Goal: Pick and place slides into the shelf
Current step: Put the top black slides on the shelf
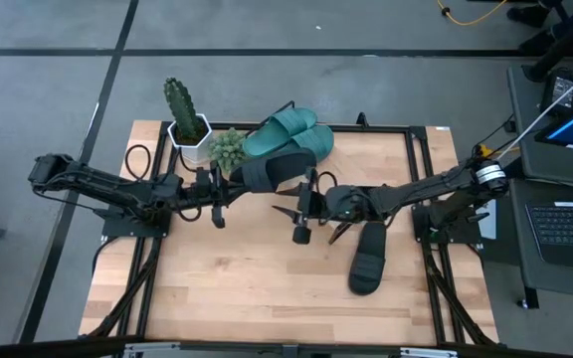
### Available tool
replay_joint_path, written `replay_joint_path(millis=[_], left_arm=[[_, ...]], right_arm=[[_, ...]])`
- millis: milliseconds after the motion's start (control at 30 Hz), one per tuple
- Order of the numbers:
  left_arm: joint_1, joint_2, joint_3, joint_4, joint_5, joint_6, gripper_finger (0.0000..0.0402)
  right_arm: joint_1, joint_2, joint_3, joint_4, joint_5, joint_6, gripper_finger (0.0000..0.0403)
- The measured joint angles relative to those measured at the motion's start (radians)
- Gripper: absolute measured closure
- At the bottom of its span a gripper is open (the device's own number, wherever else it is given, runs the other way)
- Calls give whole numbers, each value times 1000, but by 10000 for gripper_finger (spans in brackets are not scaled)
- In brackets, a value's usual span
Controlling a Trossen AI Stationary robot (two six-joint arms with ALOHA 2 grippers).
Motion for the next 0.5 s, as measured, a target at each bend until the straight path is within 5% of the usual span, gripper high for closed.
replay_joint_path(millis=[500], left_arm=[[0, 0, 0, 3, 0, 36, 401]], right_arm=[[-10, 100, 244, -301, 58, 3, 243]])
